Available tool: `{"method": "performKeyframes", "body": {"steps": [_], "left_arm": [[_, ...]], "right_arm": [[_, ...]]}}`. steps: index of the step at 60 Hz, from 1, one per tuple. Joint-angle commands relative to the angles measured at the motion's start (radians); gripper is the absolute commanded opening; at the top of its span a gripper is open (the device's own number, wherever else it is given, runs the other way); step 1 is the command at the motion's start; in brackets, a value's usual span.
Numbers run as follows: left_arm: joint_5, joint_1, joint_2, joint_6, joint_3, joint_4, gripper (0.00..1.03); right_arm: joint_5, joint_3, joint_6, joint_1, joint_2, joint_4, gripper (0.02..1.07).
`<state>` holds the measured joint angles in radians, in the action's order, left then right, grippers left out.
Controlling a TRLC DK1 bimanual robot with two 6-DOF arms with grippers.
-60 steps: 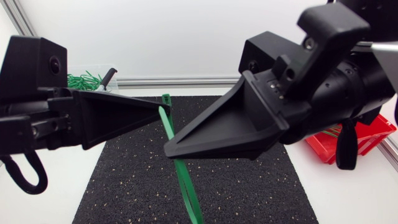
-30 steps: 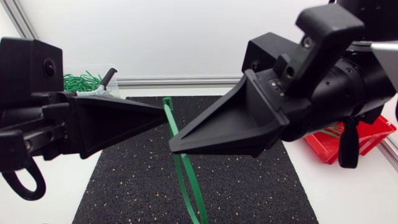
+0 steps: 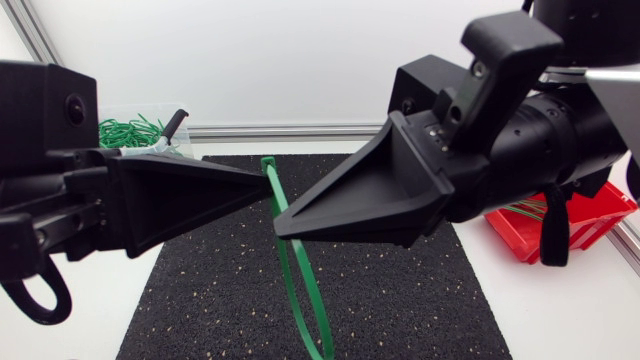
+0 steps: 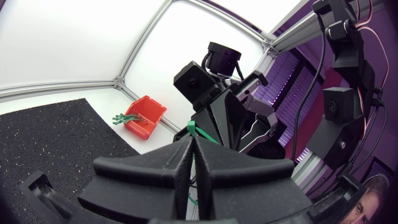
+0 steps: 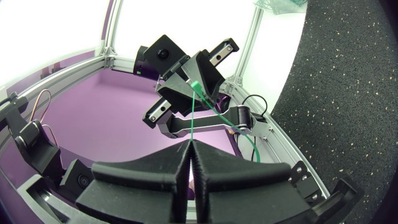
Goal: Take a green cable tie from the red box, thread the tail through the head to close it, then place it in the transparent bin on the left.
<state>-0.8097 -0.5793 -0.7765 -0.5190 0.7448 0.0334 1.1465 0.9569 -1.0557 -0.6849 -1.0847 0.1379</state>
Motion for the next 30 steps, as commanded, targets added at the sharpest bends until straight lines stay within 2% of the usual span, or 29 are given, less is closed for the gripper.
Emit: {"method": "performKeyframes", "body": {"steps": [1,30], "left_arm": [[-0.002,-0.008,0.017,0.014,-0.016,-0.003,0.04],[0.006,-0.022,0.02,0.028,-0.016,-0.017,0.04]], "right_arm": [[-0.01,0.02,-0.036,0.008,-0.018,-0.009,0.08],[-0.027,0.022,-0.043,0.013,-0.024,-0.032,0.08]]}}
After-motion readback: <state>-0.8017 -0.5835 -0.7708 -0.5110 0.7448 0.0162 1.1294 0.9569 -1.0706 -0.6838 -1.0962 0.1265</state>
